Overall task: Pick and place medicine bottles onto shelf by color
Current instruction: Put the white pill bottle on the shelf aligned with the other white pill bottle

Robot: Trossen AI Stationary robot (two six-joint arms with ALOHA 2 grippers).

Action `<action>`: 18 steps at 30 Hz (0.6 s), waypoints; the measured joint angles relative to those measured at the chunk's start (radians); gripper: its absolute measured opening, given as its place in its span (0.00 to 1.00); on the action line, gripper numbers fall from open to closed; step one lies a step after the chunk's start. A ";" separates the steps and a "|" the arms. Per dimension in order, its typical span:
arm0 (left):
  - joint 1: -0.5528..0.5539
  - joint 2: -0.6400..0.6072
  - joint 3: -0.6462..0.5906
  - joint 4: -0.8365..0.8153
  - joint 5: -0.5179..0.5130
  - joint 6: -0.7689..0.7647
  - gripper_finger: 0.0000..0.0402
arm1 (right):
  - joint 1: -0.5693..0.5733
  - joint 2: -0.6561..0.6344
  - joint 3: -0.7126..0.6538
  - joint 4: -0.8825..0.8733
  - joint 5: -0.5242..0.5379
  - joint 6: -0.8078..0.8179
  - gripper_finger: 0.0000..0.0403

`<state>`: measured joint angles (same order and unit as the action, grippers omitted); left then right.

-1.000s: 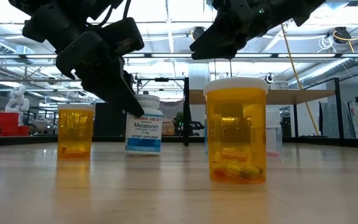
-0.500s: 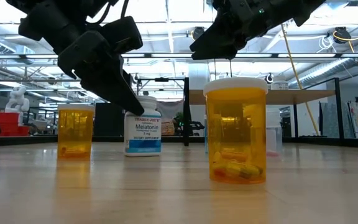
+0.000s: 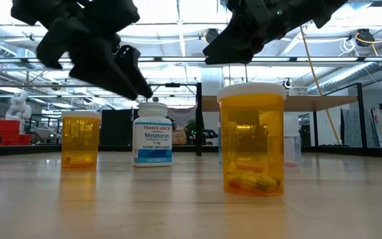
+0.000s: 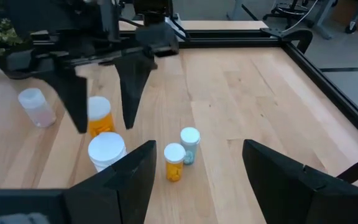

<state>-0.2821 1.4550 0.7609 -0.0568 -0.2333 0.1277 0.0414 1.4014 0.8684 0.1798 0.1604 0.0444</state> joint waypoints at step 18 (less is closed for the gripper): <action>0.068 -0.012 0.000 0.016 0.146 0.242 0.46 | 0.000 0.000 0.000 -0.035 -0.007 -0.026 0.58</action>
<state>-0.2143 1.4429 0.7612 -0.0411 -0.0868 0.3698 0.0414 1.4014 0.8684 0.1452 0.1532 0.0181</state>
